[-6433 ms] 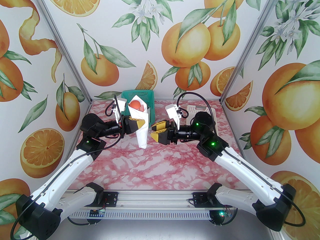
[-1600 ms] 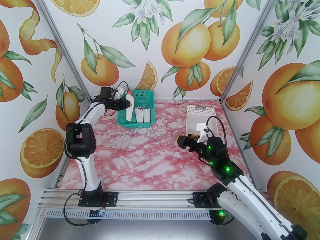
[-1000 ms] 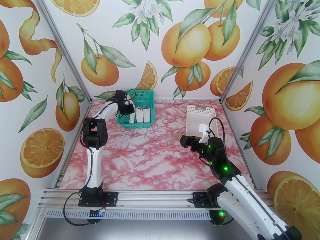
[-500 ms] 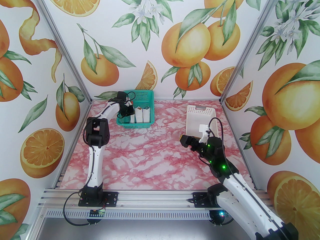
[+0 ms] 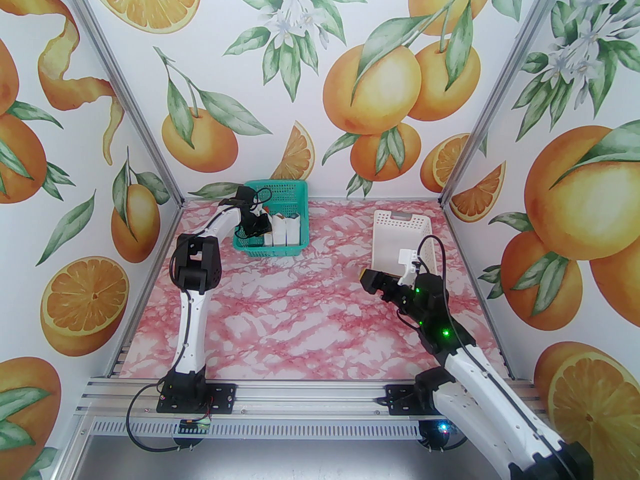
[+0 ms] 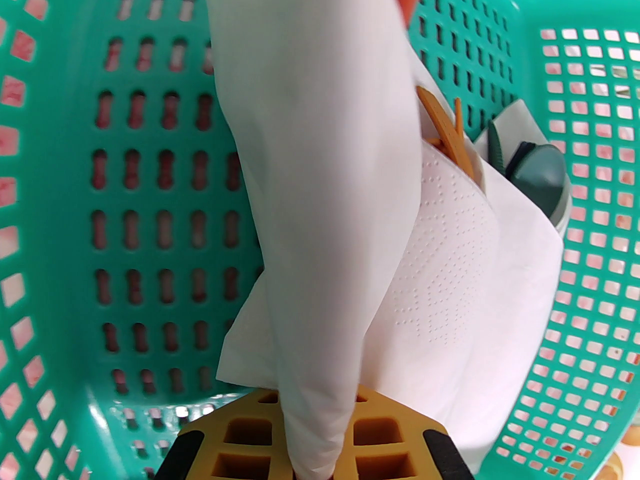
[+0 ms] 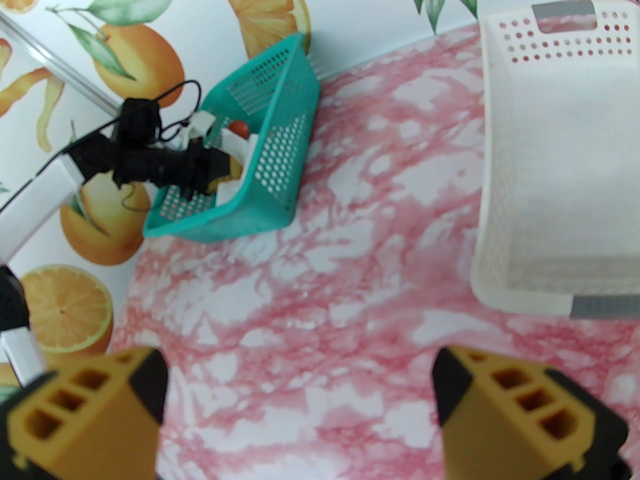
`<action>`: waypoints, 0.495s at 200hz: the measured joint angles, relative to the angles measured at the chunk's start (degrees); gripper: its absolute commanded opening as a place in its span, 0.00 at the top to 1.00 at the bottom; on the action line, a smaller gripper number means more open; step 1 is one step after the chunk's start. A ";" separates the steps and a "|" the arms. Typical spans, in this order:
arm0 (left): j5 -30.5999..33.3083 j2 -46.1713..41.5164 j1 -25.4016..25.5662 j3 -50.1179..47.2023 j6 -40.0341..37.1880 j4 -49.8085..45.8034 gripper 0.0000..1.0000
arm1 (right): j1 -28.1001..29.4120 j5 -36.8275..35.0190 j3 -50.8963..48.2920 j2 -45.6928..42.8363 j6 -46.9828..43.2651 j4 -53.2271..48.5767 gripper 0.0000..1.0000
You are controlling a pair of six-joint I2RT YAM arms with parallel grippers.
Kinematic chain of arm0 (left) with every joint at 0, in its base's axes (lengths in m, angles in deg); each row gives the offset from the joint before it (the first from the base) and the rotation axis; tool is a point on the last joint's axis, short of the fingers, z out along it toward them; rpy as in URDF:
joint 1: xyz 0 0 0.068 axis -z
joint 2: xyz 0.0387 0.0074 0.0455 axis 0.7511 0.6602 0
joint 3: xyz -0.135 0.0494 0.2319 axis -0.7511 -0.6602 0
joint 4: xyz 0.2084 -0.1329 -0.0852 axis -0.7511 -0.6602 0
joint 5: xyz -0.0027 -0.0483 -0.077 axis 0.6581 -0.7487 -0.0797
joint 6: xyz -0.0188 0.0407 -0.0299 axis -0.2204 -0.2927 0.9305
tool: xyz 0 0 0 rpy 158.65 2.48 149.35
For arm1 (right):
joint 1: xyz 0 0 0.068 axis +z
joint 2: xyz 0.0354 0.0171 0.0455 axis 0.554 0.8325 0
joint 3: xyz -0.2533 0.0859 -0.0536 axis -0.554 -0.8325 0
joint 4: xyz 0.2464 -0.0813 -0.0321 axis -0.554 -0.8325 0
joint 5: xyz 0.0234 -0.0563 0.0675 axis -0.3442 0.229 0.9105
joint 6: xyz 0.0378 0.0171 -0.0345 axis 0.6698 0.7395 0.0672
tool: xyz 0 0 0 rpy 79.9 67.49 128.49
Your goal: Place the utensils on the paper napkin and roll it up
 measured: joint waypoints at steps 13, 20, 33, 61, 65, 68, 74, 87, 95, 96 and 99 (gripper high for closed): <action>-0.46 0.26 0.00 0.04 0.02 0.02 1.00 | -0.07 0.35 0.00 0.35 0.13 0.52 0.08; -0.57 0.31 -0.02 0.09 0.00 0.02 0.99 | -0.11 0.48 0.00 0.46 0.24 0.76 0.08; -0.57 0.33 -0.07 0.09 -0.04 0.02 0.94 | -0.26 0.57 -0.02 0.46 0.44 1.03 0.08; -0.50 0.33 -0.13 0.09 -0.09 -0.02 0.81 | -0.26 0.68 -0.04 0.46 0.44 1.49 0.08; -0.48 0.33 -0.17 0.09 -0.20 0.00 0.80 | -0.26 0.70 -0.04 0.46 0.44 1.53 0.08; -0.42 0.33 -0.22 0.09 -0.09 0.00 0.79 | -0.26 0.70 -0.04 0.46 0.44 1.57 0.08; -0.26 0.33 -0.26 0.09 -0.13 -0.02 0.77 | -0.26 0.68 -0.04 0.46 0.46 1.64 0.08; -0.11 0.33 -0.33 0.09 -0.33 -0.07 0.75 | -0.26 0.68 -0.04 0.46 0.63 1.77 0.08; 0.00 0.33 -0.37 0.09 -0.48 -0.15 0.74 | -0.26 0.70 -0.04 0.46 0.83 1.86 0.08; 0.02 0.33 -0.39 0.09 -0.50 -0.13 0.73 | -0.26 0.70 -0.04 0.46 0.85 1.86 0.08; 0.04 0.33 -0.39 0.09 -0.52 -0.17 0.73 | -0.26 0.70 -0.04 0.46 0.85 1.86 0.08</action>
